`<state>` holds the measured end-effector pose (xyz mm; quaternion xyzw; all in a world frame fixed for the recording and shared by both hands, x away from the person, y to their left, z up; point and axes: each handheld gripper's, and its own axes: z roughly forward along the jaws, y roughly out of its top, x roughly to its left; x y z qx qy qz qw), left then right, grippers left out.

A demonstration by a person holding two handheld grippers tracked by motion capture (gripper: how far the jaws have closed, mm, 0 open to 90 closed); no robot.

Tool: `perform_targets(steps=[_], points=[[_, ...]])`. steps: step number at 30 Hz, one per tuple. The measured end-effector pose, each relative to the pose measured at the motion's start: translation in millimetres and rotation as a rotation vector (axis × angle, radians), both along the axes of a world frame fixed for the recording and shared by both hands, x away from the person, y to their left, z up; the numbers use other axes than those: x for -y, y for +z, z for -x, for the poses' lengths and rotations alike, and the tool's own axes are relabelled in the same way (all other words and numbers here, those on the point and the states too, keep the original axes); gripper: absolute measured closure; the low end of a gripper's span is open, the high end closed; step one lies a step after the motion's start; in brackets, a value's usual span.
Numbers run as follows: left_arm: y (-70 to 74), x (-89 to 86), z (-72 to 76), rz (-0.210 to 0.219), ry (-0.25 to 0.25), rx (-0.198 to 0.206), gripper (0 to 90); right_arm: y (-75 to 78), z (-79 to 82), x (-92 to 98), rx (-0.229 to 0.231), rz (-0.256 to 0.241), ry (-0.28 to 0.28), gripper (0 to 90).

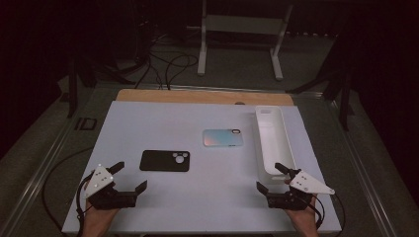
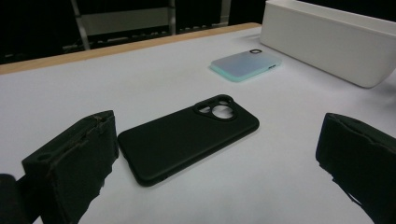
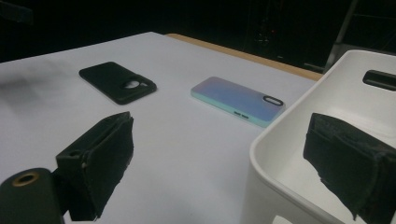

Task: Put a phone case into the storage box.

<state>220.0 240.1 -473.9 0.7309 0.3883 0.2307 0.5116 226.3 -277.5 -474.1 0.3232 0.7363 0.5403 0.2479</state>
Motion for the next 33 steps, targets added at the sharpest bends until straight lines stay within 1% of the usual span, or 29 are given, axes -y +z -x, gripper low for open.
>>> perform_targets(steps=[9,10,11,12,13,21,25,27,33], points=[[-1.0,-1.1,0.5,0.003,0.003,-0.003,0.0,0.0,0.3,-1.9,0.006,0.005,0.005,8.5],[-1.2,-1.5,0.3,0.018,0.000,-0.005,0.0,-0.2,0.1,-2.3,0.004,0.006,0.007,8.5],[-1.2,-1.5,0.3,0.018,0.000,-0.005,0.0,-0.6,0.3,-3.1,0.001,0.008,0.006,8.5],[-1.0,-1.8,0.2,0.032,-0.005,-0.008,0.0,-0.6,0.2,-3.3,0.002,0.007,0.008,8.5],[-0.7,-1.4,0.3,0.034,-0.003,-0.007,0.0,-0.5,0.2,-3.3,0.002,0.006,0.009,8.5],[-0.7,0.3,-0.3,0.026,-0.007,-0.011,0.0,-0.4,-0.2,-2.7,0.003,0.005,0.013,8.5],[3.2,2.0,-0.4,0.027,-0.009,-0.007,0.0,-0.6,-0.5,-2.9,0.001,0.006,0.010,8.5],[5.5,3.6,-0.9,0.032,-0.015,-0.005,0.0,-0.6,-1.4,-2.3,-0.001,-0.001,0.009,8.5],[18.0,14.8,-6.9,0.014,-0.040,0.002,0.0,-0.1,-2.5,-2.1,0.003,-0.010,0.009,8.4]])
